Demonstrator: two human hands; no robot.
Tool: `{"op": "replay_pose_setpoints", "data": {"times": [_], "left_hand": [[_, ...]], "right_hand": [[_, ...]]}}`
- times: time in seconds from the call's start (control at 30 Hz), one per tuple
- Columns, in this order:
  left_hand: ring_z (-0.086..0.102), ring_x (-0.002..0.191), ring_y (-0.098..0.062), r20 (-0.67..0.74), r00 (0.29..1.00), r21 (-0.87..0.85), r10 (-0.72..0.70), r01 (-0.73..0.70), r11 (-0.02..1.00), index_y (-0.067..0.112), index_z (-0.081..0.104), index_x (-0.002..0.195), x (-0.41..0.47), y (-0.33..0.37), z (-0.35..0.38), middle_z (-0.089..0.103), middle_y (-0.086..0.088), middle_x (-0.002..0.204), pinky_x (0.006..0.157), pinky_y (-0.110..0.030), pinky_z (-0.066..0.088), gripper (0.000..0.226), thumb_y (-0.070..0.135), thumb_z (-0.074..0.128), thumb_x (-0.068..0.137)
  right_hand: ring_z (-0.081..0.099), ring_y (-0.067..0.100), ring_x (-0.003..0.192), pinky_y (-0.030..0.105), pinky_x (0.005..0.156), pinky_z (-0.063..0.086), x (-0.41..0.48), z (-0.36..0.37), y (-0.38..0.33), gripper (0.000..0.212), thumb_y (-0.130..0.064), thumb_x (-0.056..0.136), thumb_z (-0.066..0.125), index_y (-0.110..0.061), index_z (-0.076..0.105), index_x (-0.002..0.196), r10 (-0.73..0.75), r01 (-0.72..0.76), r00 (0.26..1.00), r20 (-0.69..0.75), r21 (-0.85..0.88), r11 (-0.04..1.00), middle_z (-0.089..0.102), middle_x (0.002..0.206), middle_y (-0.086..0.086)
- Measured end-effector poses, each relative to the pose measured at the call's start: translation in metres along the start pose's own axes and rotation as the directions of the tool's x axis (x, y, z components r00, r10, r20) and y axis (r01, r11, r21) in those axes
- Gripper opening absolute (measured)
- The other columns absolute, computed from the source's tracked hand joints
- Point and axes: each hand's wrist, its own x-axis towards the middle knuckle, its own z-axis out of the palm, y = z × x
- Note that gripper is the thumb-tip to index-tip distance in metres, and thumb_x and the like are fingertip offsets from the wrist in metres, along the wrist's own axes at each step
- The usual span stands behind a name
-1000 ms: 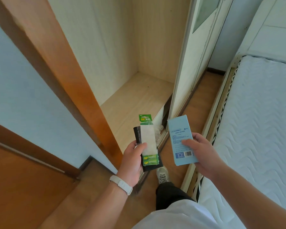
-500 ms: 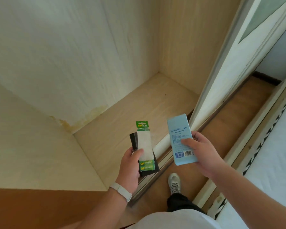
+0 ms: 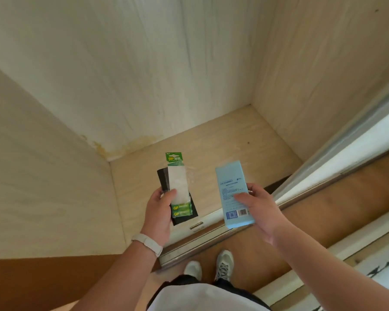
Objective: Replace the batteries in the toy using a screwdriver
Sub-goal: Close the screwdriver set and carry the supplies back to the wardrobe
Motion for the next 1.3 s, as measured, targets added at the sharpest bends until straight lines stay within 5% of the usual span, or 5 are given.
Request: {"op": "replay_pose_setpoints", "data": {"times": [0.3,0.67,0.87,1.1,1.3], "left_hand": [[0.076,0.086,-0.022,-0.085,0.995,-0.068,-0.044,0.038,0.997,0.013,0.065,0.116,0.039,-0.012,-0.018,0.077,-0.010,0.106,0.060,-0.031,0.060,0.020,0.008,0.057,0.098],[0.074,0.096,-0.029,-0.163,0.977,-0.089,-0.139,0.126,0.988,0.014,0.064,0.121,0.137,-0.050,-0.049,0.075,-0.012,0.112,0.084,-0.049,0.061,0.026,0.012,0.059,0.095],[0.075,0.090,-0.026,-0.137,0.977,-0.085,-0.161,0.150,0.985,0.013,0.064,0.124,0.198,-0.077,-0.062,0.074,-0.012,0.112,0.068,-0.036,0.059,0.030,0.009,0.057,0.096],[0.074,0.095,-0.030,-0.115,0.974,-0.088,-0.198,0.188,0.978,0.013,0.063,0.126,0.244,-0.106,-0.067,0.073,-0.015,0.115,0.069,-0.036,0.059,0.033,0.008,0.058,0.094],[0.076,0.084,-0.021,-0.158,0.967,-0.124,-0.199,0.180,0.976,0.017,0.065,0.124,0.267,-0.128,-0.059,0.076,-0.008,0.107,0.058,-0.029,0.059,0.031,0.008,0.058,0.095]], "right_hand": [[0.074,0.029,0.090,0.054,0.087,0.058,0.061,0.014,-0.006,0.022,-0.009,0.090,0.065,-0.017,0.061,0.110,0.045,-0.041,0.997,0.056,-0.061,0.997,0.074,0.104,0.010],[0.072,0.029,0.096,0.056,0.091,0.056,0.162,0.068,0.030,0.021,-0.008,0.089,0.065,-0.017,0.060,0.108,0.102,-0.096,0.995,0.021,-0.200,0.975,0.072,0.107,0.009],[0.072,0.030,0.096,0.056,0.090,0.056,0.219,0.089,0.057,0.024,-0.005,0.089,0.065,-0.015,0.060,0.111,0.095,-0.103,0.995,-0.044,-0.250,0.963,0.071,0.110,0.011],[0.072,0.028,0.097,0.054,0.091,0.056,0.280,0.081,0.087,0.024,-0.007,0.089,0.067,-0.020,0.062,0.109,0.099,-0.121,0.992,-0.080,-0.349,0.929,0.072,0.108,0.006],[0.070,0.025,0.098,0.043,0.080,0.058,0.338,0.065,0.106,0.027,-0.006,0.088,0.063,-0.022,0.058,0.109,0.090,-0.091,0.996,-0.024,-0.489,0.868,0.070,0.110,0.004]]}}
